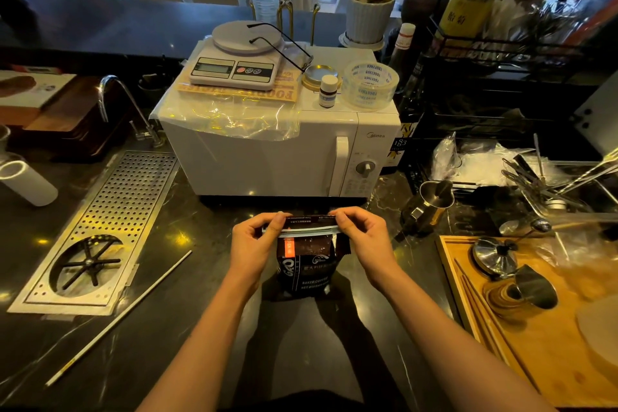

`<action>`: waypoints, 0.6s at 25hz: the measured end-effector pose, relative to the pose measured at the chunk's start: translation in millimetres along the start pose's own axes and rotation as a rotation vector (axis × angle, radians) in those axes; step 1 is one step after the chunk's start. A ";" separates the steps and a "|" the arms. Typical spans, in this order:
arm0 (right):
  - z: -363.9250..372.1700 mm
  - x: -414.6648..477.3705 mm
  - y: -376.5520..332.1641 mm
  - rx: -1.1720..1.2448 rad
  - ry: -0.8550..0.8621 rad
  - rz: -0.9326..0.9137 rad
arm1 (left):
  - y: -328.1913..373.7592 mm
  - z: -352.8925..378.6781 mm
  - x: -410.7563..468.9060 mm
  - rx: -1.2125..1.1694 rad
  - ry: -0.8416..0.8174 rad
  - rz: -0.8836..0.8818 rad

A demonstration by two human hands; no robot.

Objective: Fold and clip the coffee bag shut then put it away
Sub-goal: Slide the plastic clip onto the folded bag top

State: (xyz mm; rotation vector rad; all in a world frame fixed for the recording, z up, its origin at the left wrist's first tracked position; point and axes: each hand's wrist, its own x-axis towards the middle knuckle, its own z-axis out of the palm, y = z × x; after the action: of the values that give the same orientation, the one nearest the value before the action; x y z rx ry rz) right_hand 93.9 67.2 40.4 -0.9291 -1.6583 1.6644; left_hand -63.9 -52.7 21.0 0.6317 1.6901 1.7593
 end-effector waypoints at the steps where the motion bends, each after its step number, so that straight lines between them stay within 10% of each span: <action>1: -1.5 0.0 0.5 -0.002 -0.003 0.003 | 0.1 -0.6 0.4 0.026 -0.003 0.010; 15: 0.8 -5.8 11.8 0.003 0.007 -0.010 | 6.6 1.7 -10.5 0.105 0.005 0.013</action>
State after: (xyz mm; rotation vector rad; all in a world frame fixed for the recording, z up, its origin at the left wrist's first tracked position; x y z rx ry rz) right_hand 97.2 61.6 28.9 -0.9225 -1.6532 1.6548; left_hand -56.1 -59.0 28.4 0.6868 1.7945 1.6908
